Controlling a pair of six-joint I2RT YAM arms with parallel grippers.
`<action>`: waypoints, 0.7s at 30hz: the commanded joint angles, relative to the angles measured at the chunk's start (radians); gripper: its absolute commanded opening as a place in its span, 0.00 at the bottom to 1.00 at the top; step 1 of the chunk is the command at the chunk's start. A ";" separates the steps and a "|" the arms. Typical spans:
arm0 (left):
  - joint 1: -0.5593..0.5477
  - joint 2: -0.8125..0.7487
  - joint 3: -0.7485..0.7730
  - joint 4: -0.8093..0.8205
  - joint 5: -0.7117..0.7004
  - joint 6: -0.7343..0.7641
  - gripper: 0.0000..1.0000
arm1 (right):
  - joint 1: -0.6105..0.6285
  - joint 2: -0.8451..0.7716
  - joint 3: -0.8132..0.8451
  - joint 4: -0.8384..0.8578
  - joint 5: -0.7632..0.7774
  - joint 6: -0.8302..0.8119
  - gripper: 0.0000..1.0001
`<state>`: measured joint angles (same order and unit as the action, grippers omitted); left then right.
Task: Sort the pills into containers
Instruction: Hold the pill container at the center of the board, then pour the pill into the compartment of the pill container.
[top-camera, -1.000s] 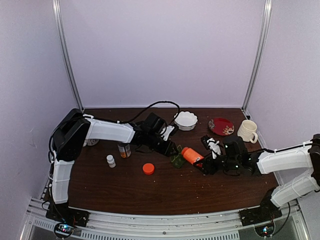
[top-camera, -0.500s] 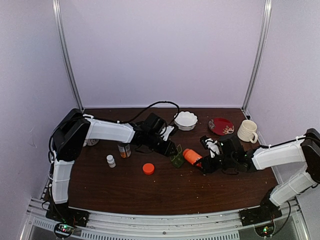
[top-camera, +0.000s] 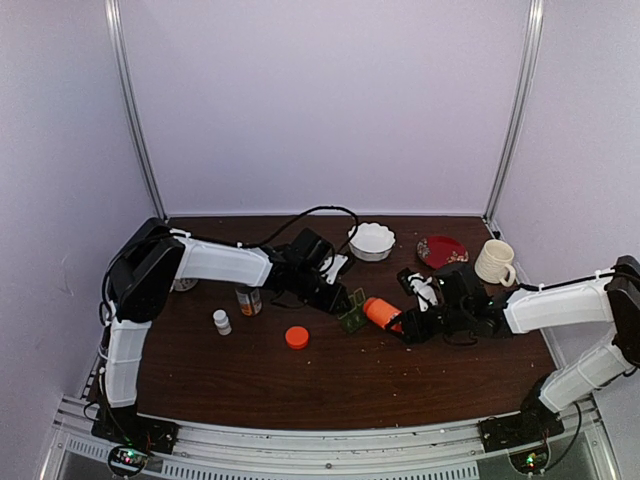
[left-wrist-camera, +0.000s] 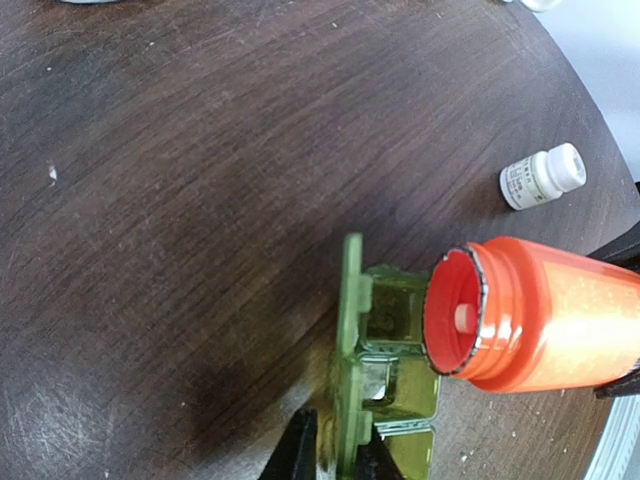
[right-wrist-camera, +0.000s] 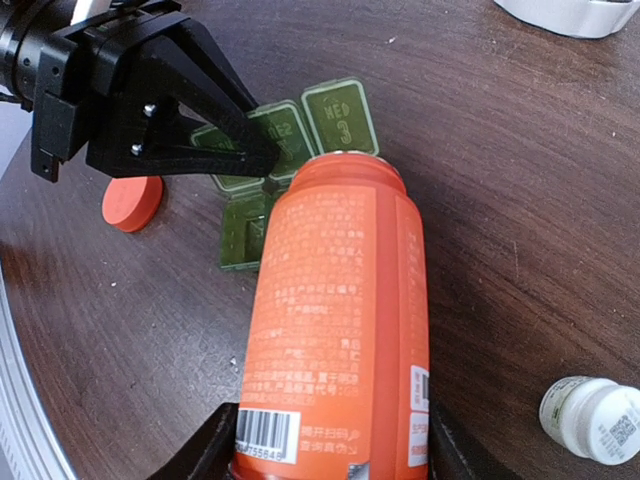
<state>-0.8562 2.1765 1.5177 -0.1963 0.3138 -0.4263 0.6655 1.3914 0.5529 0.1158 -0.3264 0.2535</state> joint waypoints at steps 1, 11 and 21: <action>0.006 0.016 0.036 0.012 0.004 0.011 0.14 | -0.006 -0.052 0.058 -0.080 -0.020 -0.020 0.20; 0.005 0.017 0.033 0.023 0.020 0.022 0.13 | -0.006 0.005 0.135 -0.204 -0.034 -0.005 0.20; 0.002 0.017 0.030 0.027 0.012 0.031 0.08 | -0.006 0.036 0.238 -0.326 -0.052 0.010 0.17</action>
<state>-0.8562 2.1769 1.5299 -0.1959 0.3218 -0.4152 0.6651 1.4654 0.7547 -0.1501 -0.3641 0.2447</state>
